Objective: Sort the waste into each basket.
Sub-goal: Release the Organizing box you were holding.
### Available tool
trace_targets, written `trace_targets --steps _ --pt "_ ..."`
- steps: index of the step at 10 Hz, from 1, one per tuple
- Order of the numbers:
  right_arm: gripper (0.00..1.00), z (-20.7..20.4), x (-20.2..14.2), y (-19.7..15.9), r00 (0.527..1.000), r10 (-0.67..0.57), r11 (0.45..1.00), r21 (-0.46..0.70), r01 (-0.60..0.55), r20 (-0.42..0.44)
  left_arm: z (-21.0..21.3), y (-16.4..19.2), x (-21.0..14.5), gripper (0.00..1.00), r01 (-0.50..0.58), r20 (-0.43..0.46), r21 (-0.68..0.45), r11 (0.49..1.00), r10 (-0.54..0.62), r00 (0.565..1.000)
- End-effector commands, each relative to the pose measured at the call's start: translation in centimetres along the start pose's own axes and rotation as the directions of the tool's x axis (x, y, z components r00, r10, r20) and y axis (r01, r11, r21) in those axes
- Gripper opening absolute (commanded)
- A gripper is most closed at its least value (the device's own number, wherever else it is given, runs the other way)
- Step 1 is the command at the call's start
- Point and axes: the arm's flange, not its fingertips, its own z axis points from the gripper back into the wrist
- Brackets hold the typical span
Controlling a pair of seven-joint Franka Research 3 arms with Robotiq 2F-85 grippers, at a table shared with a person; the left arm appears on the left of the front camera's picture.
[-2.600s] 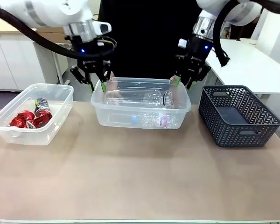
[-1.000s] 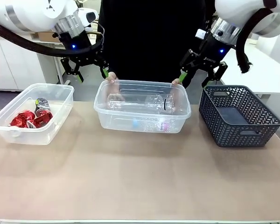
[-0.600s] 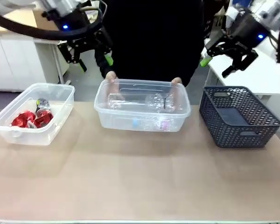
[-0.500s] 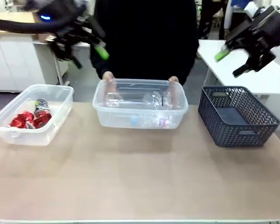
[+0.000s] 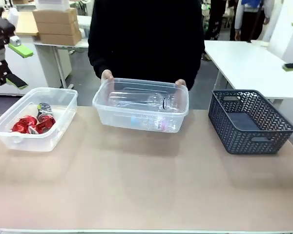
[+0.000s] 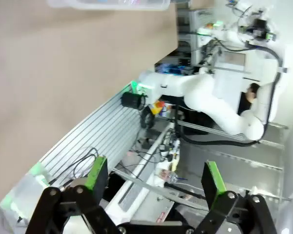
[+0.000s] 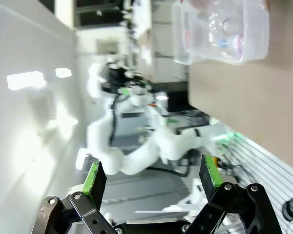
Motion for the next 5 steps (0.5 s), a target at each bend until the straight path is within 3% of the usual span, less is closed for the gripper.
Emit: trace_targets --steps 1,2,3,4,5 --pt "1.00 0.7 0.2 -2.4 0.996 -0.077 0.990 0.124 0.073 0.034 0.9 2.3 1.1 1.00 0.034 0.043 -0.127 0.991 -0.029 0.999" --pt "1.00 1.1 0.4 -3.3 0.993 -0.101 0.984 0.151 0.090 0.068 1.4 3.6 0.9 1.00 0.022 0.076 -0.167 0.986 -0.009 0.997" --pt "1.00 0.3 1.2 -3.6 0.986 -0.126 0.988 0.097 0.116 0.108 1.0 4.1 2.0 1.00 -0.022 0.058 -0.167 0.986 0.032 0.998" --pt "1.00 1.9 0.3 -3.0 0.995 -0.095 0.989 0.115 0.089 0.042 1.7 4.2 0.4 1.00 -0.006 0.052 -0.116 0.993 0.012 0.999" --pt "1.00 1.9 0.3 -3.0 0.995 -0.095 0.989 0.115 0.089 0.042 1.7 4.2 0.4 1.00 -0.006 0.052 -0.116 0.993 0.012 0.999"
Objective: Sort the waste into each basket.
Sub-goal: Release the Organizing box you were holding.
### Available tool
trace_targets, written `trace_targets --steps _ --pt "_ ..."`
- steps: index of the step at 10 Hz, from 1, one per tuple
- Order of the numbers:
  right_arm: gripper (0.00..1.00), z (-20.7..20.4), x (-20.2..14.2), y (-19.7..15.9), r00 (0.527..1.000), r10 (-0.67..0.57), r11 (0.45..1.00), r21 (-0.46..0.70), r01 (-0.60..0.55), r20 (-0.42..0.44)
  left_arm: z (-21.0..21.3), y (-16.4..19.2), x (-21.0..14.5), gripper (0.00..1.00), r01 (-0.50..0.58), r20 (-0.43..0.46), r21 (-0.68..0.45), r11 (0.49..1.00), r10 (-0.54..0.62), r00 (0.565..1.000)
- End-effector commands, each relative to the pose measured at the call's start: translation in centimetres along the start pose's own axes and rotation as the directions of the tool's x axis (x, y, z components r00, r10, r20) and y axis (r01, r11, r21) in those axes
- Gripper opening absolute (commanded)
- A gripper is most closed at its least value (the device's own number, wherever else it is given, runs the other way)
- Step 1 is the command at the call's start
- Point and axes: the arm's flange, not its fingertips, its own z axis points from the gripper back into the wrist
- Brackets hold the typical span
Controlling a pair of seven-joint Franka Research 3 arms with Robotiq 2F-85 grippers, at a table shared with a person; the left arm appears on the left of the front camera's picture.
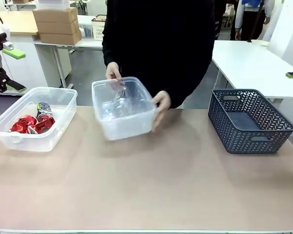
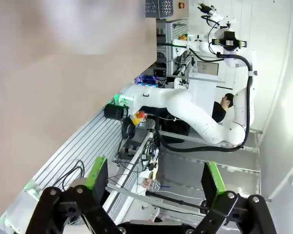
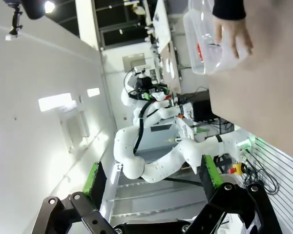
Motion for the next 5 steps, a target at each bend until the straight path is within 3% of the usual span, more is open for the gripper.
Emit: trace_targets --steps 1,5 --pt "1.00 -0.01 -0.39 0.89 0.999 0.035 0.999 0.012 -0.035 -0.019 0.11 -0.91 -0.71 1.00 0.025 -0.014 0.015 1.000 -0.025 1.000" --pt "1.00 -0.01 -0.39 0.89 0.999 0.035 0.999 0.012 -0.035 -0.019 0.11 -0.91 -0.71 1.00 0.025 -0.014 0.015 1.000 -0.025 1.000"
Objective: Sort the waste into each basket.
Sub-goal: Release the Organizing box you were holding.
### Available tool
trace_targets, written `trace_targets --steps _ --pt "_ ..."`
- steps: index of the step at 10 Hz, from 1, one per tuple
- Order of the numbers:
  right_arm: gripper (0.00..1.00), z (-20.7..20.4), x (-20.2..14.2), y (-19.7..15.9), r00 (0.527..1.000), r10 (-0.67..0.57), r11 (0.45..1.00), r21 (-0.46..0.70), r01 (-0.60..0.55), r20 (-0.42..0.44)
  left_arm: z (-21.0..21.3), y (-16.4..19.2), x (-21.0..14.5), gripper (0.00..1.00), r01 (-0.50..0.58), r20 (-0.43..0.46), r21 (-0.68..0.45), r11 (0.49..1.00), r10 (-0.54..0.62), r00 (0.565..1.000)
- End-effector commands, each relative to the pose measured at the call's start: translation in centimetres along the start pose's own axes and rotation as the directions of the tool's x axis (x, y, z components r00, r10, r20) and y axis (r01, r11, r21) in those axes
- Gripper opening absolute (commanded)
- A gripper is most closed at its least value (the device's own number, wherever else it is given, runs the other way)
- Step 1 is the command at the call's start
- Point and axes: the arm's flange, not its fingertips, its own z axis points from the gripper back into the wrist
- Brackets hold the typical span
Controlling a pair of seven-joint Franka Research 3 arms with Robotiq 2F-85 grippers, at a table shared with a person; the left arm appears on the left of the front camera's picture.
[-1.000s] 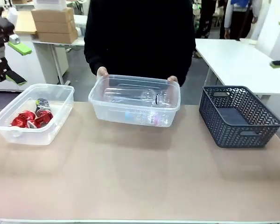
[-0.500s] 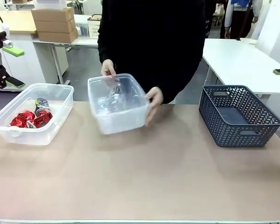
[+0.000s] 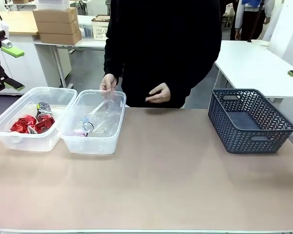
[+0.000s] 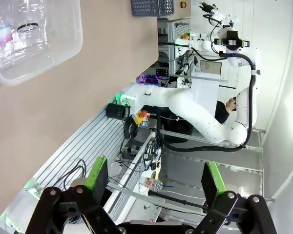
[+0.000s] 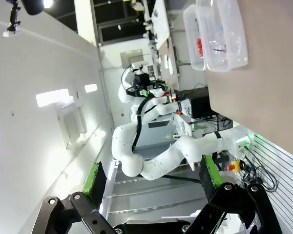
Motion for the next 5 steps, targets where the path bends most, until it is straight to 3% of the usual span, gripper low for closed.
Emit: trace_targets --steps 1,5 --pt "1.00 0.05 0.11 0.25 1.000 0.023 1.000 0.020 -0.023 -0.003 0.15 -0.05 -0.31 1.00 0.013 -0.013 0.001 1.000 -0.013 1.000" --pt "1.00 0.05 0.11 0.25 1.000 0.023 1.000 0.020 -0.023 -0.003 0.15 -0.05 -0.31 1.00 0.013 -0.013 0.001 1.000 -0.013 1.000"
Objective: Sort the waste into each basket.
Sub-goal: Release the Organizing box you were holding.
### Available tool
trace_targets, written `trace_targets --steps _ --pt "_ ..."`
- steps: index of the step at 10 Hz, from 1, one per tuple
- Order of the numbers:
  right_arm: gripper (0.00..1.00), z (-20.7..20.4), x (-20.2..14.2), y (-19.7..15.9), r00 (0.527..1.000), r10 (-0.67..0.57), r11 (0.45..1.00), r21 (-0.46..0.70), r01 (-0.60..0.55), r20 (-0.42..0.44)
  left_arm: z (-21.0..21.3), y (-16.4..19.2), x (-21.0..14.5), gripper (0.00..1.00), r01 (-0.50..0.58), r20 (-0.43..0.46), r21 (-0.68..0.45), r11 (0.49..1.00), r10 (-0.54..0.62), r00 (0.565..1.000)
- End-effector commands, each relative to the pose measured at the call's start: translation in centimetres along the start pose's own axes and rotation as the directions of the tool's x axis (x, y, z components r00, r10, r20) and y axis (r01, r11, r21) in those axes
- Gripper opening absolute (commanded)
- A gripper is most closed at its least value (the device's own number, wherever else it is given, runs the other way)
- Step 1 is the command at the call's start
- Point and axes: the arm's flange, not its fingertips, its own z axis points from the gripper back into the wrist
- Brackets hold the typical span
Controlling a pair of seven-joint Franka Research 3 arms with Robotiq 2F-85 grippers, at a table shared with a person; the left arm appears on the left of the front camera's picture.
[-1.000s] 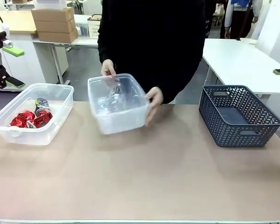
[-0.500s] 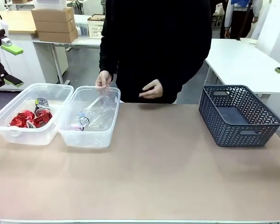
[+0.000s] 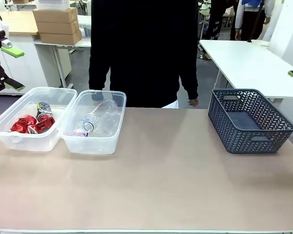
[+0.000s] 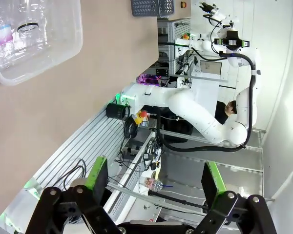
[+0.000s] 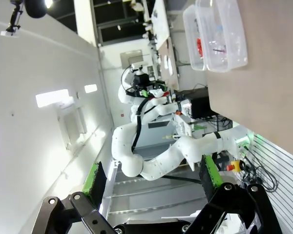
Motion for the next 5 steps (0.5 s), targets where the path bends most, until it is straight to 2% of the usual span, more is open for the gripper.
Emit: trace_targets --steps 1,5 --pt "1.00 0.04 0.10 0.26 1.000 0.024 0.999 0.022 -0.024 -0.004 0.16 -0.06 -0.30 1.00 0.014 -0.012 0.000 1.000 -0.014 1.000" --pt "1.00 0.04 0.10 0.26 1.000 0.024 0.999 0.022 -0.024 -0.004 0.16 -0.06 -0.30 1.00 0.014 -0.012 0.000 1.000 -0.014 1.000"
